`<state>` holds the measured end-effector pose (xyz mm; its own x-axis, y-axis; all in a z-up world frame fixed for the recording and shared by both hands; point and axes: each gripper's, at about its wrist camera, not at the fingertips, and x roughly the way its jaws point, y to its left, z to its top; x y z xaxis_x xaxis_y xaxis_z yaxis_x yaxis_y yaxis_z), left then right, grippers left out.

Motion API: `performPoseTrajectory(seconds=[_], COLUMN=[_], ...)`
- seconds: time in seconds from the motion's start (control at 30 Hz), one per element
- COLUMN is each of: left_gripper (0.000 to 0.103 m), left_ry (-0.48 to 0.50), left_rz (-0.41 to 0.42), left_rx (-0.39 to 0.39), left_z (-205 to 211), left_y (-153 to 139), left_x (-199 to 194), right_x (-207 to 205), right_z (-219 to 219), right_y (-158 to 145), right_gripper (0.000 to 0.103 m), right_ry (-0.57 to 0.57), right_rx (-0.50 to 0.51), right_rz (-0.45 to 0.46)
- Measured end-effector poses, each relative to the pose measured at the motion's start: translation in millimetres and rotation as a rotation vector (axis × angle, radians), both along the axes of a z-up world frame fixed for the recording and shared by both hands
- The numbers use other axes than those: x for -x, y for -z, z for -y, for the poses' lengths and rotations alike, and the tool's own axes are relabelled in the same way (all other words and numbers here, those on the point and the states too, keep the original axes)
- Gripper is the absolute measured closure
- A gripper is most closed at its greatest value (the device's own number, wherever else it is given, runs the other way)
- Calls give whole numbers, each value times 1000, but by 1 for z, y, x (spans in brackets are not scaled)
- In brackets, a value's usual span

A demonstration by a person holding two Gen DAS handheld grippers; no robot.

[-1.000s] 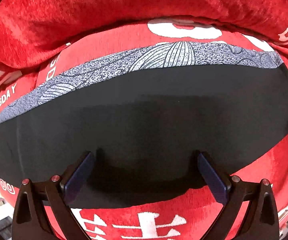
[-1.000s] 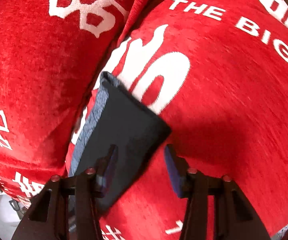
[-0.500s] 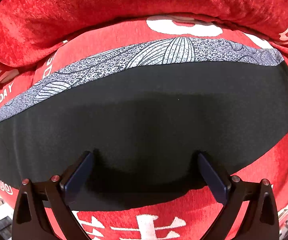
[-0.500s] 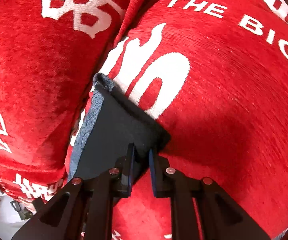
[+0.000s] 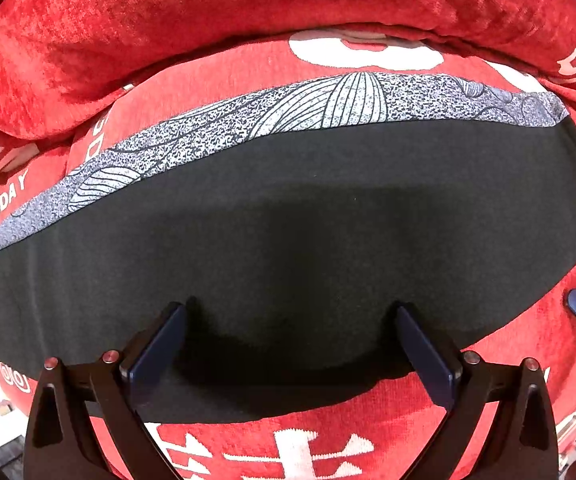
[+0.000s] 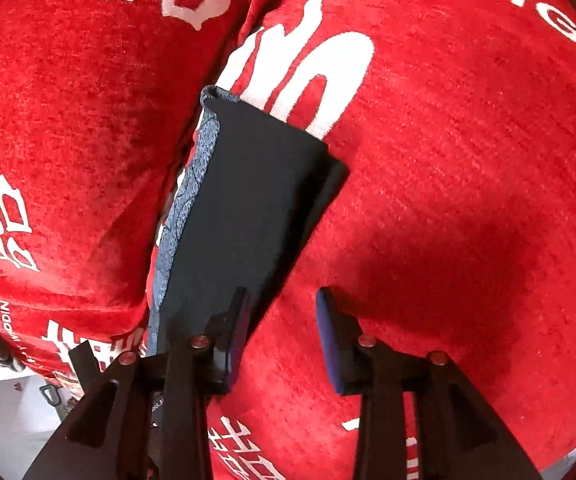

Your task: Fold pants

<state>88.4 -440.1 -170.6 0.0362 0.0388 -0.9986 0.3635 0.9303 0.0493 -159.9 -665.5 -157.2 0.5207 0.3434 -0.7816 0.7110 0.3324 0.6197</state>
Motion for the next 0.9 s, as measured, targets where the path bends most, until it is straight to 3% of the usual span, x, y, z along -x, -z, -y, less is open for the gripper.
performPoseTrajectory(seconds=[0.9], left_gripper=[0], left_ry=[3], left_rz=[-6], left_rx=[6], left_z=[-17], left_y=[-7], left_x=[-2], right_x=[-16], right_z=[-16], right_y=[6], right_gripper=[66], right_ry=[-55], right_rx=[11], right_rz=[44])
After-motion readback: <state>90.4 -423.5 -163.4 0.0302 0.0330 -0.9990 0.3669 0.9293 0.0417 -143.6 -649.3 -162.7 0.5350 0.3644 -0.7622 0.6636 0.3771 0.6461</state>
